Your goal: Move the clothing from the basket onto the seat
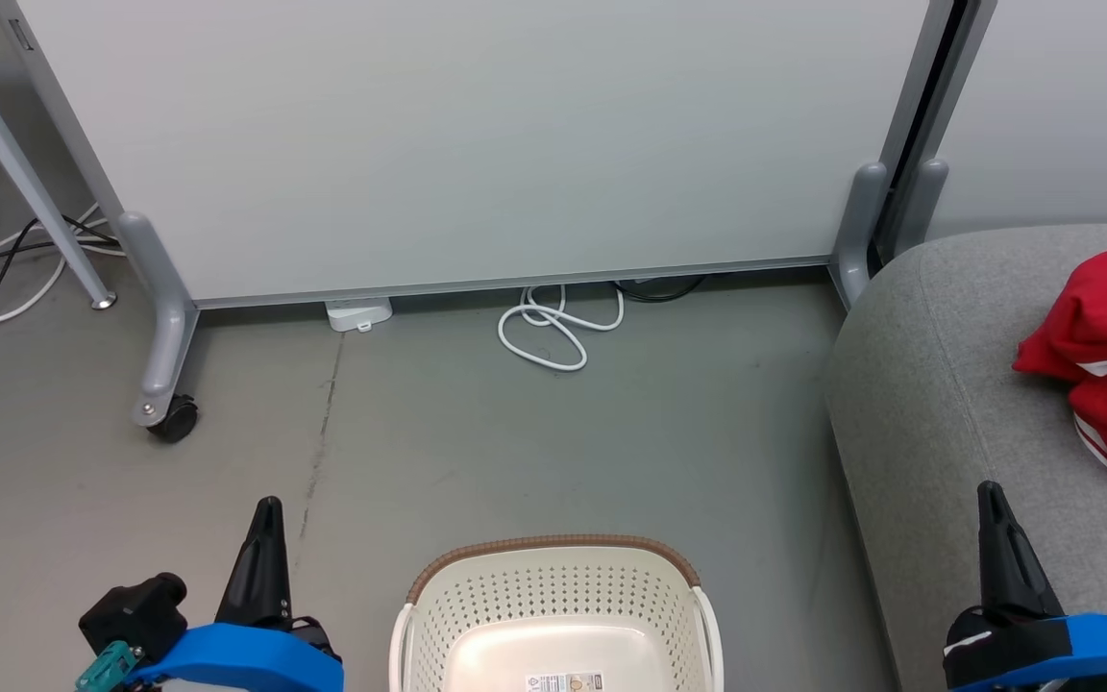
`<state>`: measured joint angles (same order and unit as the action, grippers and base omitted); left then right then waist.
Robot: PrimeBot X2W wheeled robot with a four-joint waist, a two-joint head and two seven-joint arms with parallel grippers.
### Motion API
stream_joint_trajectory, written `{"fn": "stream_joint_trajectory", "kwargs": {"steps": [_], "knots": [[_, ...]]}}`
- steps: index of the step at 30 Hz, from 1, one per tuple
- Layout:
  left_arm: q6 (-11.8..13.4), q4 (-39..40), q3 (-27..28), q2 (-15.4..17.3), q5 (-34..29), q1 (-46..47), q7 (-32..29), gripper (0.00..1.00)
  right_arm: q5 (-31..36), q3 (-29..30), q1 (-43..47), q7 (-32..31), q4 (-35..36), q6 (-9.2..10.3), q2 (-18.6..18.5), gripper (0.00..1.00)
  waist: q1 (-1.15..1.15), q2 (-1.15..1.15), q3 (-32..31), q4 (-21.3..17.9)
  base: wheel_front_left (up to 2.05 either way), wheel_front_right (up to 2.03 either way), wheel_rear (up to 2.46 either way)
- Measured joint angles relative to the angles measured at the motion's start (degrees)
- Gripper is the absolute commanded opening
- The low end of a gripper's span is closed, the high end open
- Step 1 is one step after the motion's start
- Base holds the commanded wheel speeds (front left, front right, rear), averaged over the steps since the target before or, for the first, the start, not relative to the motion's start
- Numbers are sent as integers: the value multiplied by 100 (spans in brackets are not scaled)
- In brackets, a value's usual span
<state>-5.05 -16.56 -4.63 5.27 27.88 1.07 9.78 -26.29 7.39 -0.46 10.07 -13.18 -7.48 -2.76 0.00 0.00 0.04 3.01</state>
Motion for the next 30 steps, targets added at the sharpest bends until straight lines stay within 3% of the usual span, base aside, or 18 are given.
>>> {"fn": "stream_joint_trajectory", "kwargs": {"steps": [30], "knots": [[-86,96,424,-92,2535,172,-635,0,-2606,-40,-196,-648,-16,0,0,0,0,0,4,-86,0,0,0]]}}
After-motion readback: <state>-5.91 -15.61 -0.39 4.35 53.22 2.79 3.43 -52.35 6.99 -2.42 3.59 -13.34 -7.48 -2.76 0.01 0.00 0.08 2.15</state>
